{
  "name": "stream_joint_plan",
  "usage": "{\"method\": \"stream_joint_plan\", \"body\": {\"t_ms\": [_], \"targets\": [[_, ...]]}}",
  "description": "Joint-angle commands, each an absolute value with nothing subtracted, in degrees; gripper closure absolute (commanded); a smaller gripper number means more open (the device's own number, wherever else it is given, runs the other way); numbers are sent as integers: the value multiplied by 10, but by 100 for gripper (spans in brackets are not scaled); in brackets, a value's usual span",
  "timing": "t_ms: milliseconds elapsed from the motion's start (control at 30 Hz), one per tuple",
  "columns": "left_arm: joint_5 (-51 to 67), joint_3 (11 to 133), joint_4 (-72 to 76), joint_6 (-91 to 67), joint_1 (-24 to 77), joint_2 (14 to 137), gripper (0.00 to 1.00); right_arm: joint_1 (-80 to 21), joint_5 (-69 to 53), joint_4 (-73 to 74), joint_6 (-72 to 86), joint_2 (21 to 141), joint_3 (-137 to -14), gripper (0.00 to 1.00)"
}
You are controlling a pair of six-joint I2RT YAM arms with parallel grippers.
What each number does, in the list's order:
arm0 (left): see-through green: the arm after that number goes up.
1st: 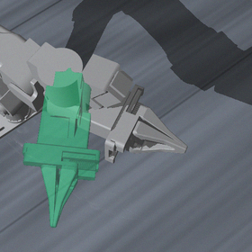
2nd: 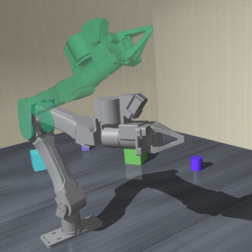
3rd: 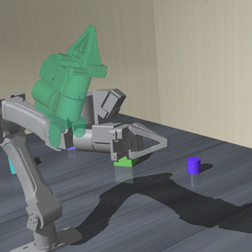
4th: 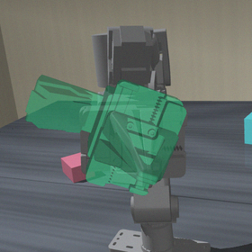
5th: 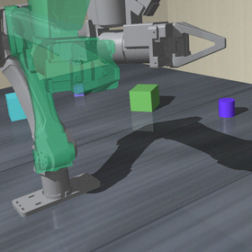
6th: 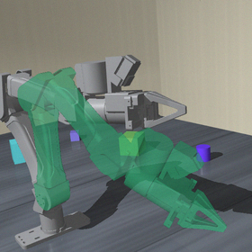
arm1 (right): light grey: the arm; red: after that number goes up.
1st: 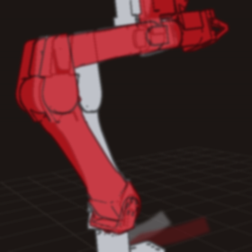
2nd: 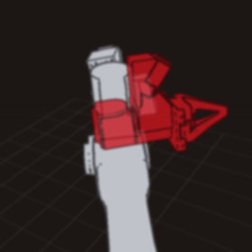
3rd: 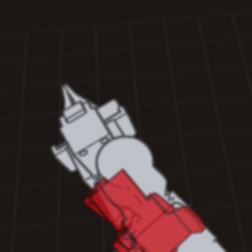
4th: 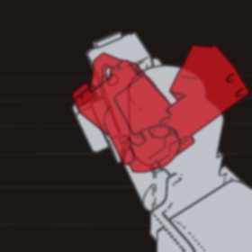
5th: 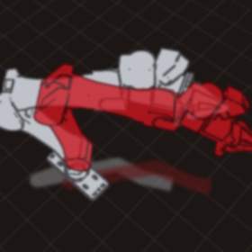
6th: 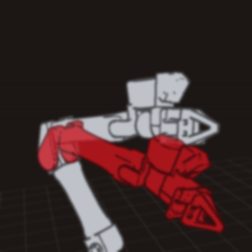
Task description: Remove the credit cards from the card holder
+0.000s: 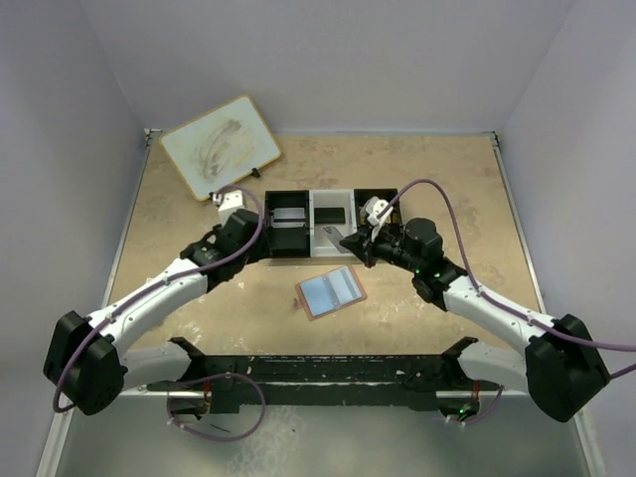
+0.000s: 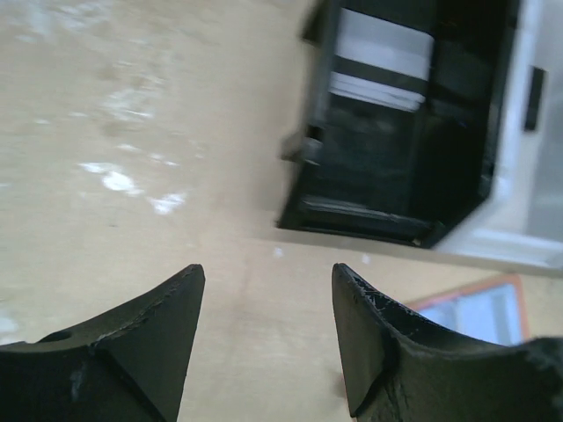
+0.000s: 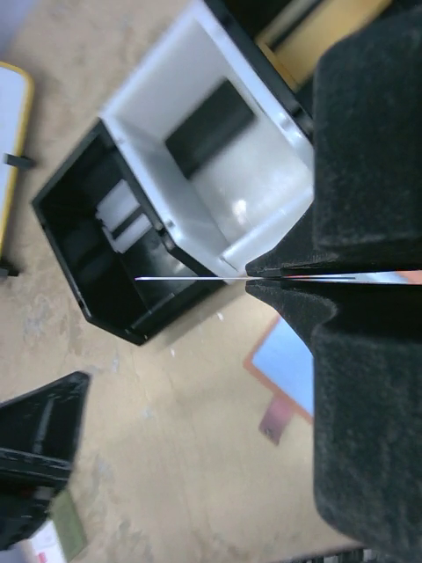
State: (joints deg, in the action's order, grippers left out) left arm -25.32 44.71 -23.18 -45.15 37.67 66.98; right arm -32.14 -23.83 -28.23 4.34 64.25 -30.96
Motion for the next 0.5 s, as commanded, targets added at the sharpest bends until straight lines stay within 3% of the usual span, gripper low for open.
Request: {"method": "stream_joint_plan", "body": {"t_ms": [0, 200, 467], "targets": [[-271, 516, -344, -369, 314, 639, 40, -334, -241, -331, -161, 668, -368, 100], [-297, 531, -370, -314, 198, 597, 34, -355, -262, -292, -248, 768, -474, 100], [-411, 499, -372, -327, 189, 531, 34, -383, -253, -247, -303, 936, -625, 100]]}}
